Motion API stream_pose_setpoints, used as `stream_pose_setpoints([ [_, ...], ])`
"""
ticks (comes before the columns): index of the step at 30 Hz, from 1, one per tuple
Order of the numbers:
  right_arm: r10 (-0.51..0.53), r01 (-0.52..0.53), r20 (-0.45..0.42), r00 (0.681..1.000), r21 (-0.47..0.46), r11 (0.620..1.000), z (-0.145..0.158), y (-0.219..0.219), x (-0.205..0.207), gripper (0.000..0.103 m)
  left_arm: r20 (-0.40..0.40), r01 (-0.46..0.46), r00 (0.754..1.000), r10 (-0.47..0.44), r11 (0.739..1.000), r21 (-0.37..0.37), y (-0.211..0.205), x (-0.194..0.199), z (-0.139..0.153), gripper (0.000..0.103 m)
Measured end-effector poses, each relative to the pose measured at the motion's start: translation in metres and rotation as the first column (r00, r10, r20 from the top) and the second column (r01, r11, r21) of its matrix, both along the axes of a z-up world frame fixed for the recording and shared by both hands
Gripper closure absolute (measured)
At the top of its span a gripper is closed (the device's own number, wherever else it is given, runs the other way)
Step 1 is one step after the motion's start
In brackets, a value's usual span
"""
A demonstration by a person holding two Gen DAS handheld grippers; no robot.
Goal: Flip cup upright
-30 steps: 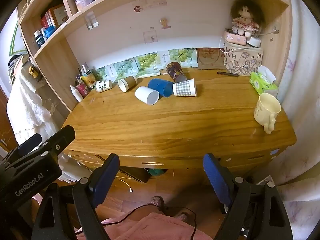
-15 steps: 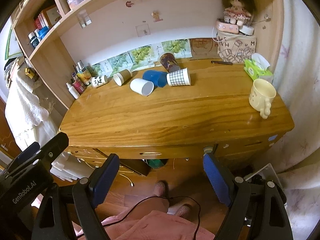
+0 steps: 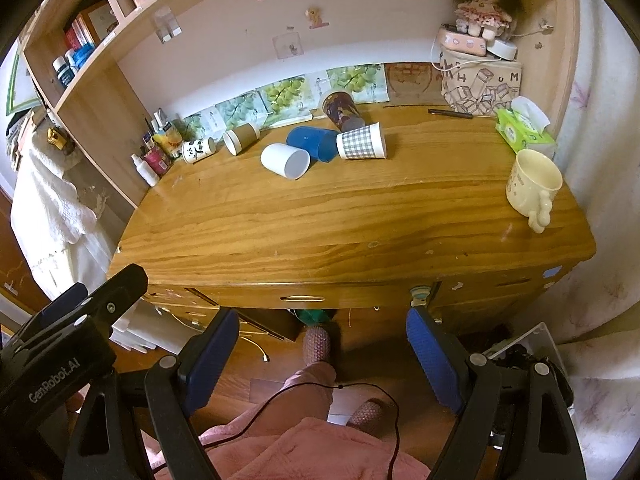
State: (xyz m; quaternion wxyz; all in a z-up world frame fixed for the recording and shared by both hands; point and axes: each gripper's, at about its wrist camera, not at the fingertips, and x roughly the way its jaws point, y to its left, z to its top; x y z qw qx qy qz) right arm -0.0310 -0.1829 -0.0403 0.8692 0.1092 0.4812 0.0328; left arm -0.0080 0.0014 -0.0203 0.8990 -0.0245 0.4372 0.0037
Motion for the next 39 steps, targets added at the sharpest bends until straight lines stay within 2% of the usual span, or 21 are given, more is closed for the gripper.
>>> stream_pose_setpoints([
  [6,0.013,-0.013,-0.012,1.000,-0.008,1.000,-0.002,0.005,0.018,0.017,-0.015,-0.003,1.000,0.003,1.000,-0.001,0.004,0.018,-0.005,0.003],
  [12,0.024,-0.024,-0.023,0.999,-0.018,1.000,-0.002,0.013,0.042,0.017,-0.020,0.034,0.999,-0.034,0.999,-0.023,0.008,0.045,-0.006,0.003],
  [24,0.043,-0.044,-0.082,0.996,-0.011,0.999,-0.011,0.032,0.116,0.017,-0.035,0.130,0.991,-0.133,0.989,-0.068,0.017,0.131,-0.009,0.003],
  [31,0.042,-0.040,-0.130,0.991,0.022,0.999,-0.019,0.039,0.161,0.017,-0.053,0.216,0.975,-0.217,0.976,-0.033,0.016,0.181,-0.008,0.003],
  [36,0.018,-0.008,-0.180,0.984,0.060,0.998,-0.025,0.037,0.191,0.017,-0.049,0.276,0.960,-0.275,0.961,0.018,0.015,0.213,-0.005,0.003],
  [39,0.000,0.018,-0.205,0.979,0.088,0.996,-0.029,0.034,0.205,0.017,-0.072,0.304,0.950,-0.303,0.953,0.008,0.015,0.232,-0.007,0.003],
])
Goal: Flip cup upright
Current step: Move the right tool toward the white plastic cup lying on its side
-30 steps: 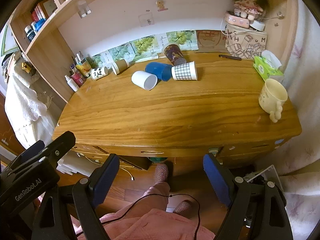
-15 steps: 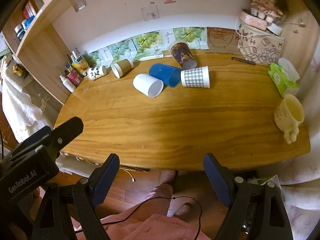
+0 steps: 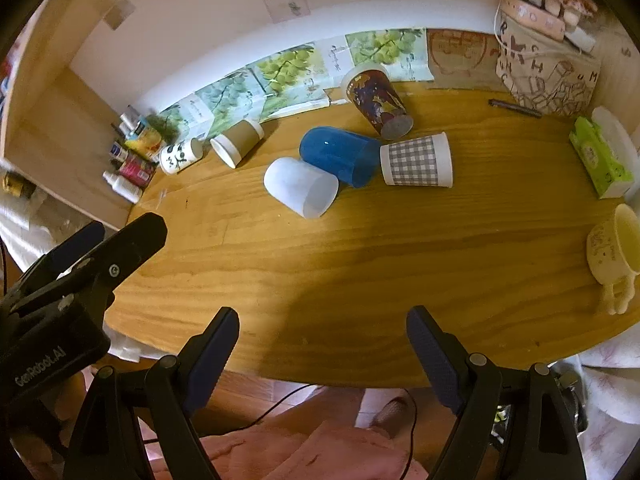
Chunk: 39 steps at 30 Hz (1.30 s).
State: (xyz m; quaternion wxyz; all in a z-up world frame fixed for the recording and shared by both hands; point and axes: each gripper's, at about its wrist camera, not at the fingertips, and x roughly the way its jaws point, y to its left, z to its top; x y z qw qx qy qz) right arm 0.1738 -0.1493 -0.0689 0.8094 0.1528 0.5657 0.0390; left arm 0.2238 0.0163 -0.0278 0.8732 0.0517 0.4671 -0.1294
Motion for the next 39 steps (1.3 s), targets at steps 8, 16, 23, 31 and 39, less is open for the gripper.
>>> stream_pose_setpoints([
  [8,-0.079,0.087,-0.092,0.993,0.089,0.992,-0.017,-0.013,0.037,0.017,-0.017,0.097,0.995,-0.096,0.994,0.059,-0.003,0.043,-0.010,0.003],
  [16,-0.157,0.185,-0.179,0.971,0.149,0.971,-0.040,-0.025,0.063,0.017,0.002,0.228,0.973,-0.231,0.962,0.152,-0.011,0.081,-0.017,0.003],
  [23,-0.221,0.267,-0.235,0.947,0.184,0.946,-0.059,-0.035,0.086,0.017,-0.063,0.337,0.941,-0.331,0.932,0.135,-0.019,0.114,-0.026,0.003],
  [31,-0.280,0.337,-0.275,0.920,0.189,0.922,-0.075,-0.048,0.108,0.017,-0.067,0.500,0.865,-0.497,0.845,0.190,-0.035,0.135,-0.036,0.003],
  [39,-0.318,0.371,-0.277,0.907,0.167,0.914,-0.085,-0.059,0.126,0.017,-0.110,0.652,0.753,-0.648,0.714,0.254,-0.050,0.148,-0.052,0.003],
])
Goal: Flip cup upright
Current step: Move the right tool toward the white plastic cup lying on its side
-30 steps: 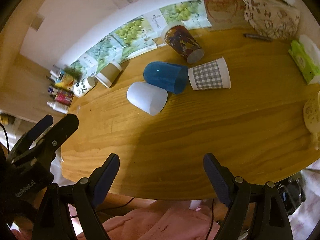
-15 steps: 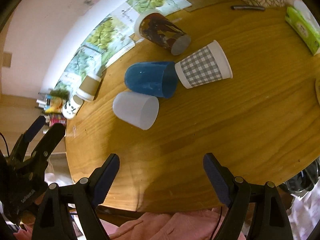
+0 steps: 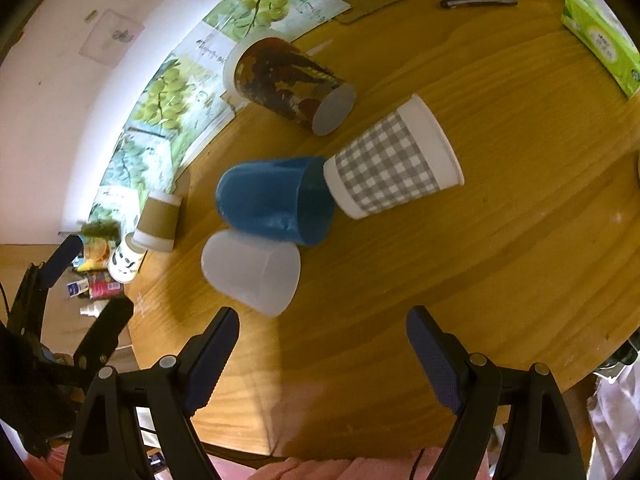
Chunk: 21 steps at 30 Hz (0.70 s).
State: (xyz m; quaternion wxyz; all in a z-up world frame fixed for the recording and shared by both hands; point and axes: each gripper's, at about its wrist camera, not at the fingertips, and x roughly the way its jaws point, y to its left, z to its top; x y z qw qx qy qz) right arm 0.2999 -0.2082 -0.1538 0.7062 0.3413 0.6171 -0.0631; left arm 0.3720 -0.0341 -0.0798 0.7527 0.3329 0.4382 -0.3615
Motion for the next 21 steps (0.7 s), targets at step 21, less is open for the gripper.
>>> stream_pose_setpoints([
  [21,-0.106,0.108,-0.049,0.993,0.031,0.994,-0.026,-0.025,0.001,0.017,-0.025,0.527,0.846,-0.532,0.831,0.176,-0.023,-0.017,-0.060,0.003],
])
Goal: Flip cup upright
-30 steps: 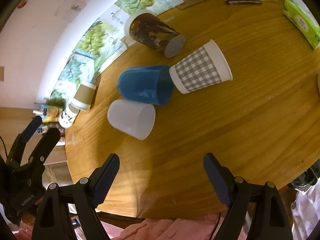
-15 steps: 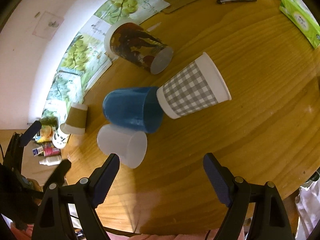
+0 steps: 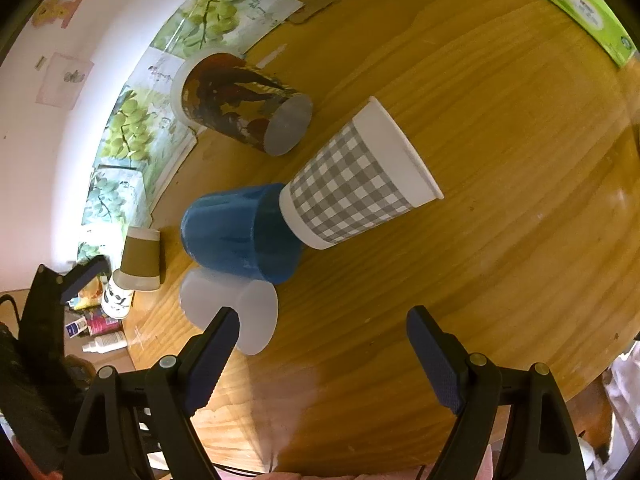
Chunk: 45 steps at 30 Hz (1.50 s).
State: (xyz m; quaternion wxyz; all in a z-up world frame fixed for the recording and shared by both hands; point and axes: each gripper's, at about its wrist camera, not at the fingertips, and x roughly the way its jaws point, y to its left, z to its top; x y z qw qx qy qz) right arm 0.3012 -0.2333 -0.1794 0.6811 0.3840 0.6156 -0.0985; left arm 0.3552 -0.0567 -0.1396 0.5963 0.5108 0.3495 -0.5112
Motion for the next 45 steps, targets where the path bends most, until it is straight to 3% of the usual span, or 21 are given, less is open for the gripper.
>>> stream_pose_setpoints([
  [10,-0.014,0.014,-0.017,1.000,0.005,1.000,-0.003,-0.005,-0.005,0.017,-0.049,0.139,0.990,-0.136,0.989,0.059,-0.009,0.001,-0.028,0.003],
  [22,-0.027,0.027,-0.029,0.999,0.002,1.000,-0.004,-0.006,-0.007,0.017,-0.124,0.218,0.971,-0.207,0.972,0.090,-0.007,0.000,-0.043,0.003],
  [34,-0.028,0.028,-0.038,0.999,-0.005,1.000,-0.002,-0.002,-0.007,0.017,-0.150,0.218,0.968,-0.202,0.971,0.097,-0.010,0.008,-0.054,0.008],
  [40,-0.026,0.026,-0.036,0.999,-0.005,1.000,-0.001,-0.001,-0.007,0.017,-0.189,0.239,0.959,-0.212,0.962,0.130,-0.009,0.007,-0.060,0.021],
  [45,-0.035,0.035,-0.039,0.999,-0.007,0.999,0.000,0.000,-0.010,0.017,-0.189,0.244,0.958,-0.217,0.961,0.133,-0.010,0.007,-0.060,0.021],
])
